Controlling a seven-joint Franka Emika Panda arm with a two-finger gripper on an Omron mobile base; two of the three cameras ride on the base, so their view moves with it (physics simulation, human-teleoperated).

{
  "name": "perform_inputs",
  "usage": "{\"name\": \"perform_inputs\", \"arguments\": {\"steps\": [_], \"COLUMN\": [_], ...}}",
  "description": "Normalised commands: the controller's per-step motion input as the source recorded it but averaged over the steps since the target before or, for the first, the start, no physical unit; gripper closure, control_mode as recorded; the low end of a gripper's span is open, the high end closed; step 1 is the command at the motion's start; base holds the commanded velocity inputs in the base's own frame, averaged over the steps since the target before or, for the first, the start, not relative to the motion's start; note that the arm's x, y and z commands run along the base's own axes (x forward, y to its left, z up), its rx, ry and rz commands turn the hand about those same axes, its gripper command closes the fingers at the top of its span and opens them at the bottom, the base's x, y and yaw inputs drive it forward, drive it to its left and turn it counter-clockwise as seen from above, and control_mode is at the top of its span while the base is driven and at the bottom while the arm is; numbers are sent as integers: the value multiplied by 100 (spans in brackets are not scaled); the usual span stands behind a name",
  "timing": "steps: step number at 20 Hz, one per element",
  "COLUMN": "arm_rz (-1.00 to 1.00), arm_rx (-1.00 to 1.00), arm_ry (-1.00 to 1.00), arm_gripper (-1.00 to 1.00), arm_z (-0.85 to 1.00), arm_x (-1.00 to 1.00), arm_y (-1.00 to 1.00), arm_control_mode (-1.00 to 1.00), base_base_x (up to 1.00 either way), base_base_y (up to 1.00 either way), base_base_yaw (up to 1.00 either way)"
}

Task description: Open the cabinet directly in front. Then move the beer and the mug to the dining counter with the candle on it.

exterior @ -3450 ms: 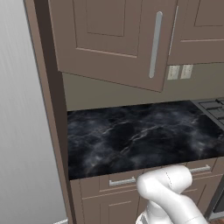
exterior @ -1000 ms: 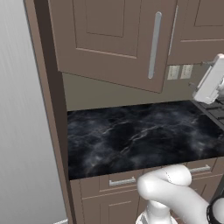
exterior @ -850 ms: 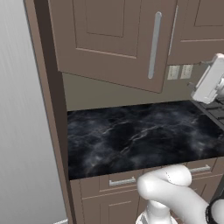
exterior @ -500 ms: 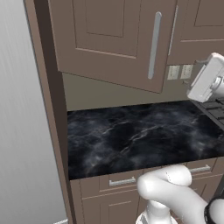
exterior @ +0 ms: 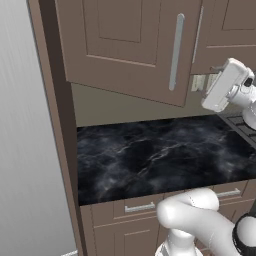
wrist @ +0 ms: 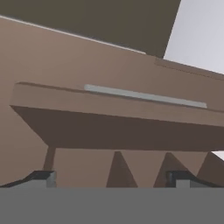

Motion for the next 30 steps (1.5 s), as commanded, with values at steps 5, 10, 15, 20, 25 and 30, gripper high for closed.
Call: {"name": "perform_inputs", "arguments": {"steps": [5,10,15,20,25,30], "arm_rz": [2,2,1,2,3,3], "arm_rx": [0,0,-1,0,0,0], "arm_ry": [-7,-8,-7,-5,-6,-7], "arm_gripper": [-100,-100,-100,-100,-100,-100], "arm_z": [0,0,1,3,5,1], "arm_x": [15,1,4,23,29,16], "arm_y": [20,28,32,13,0,4], "arm_control_mode": [-100,-100,-100,-100,-100,-100], "base_base_x": [0,0,0,0,0,0], "base_base_y": [0,0,0,0,0,0], "base_base_yaw": [0,0,0,0,0,0]}}
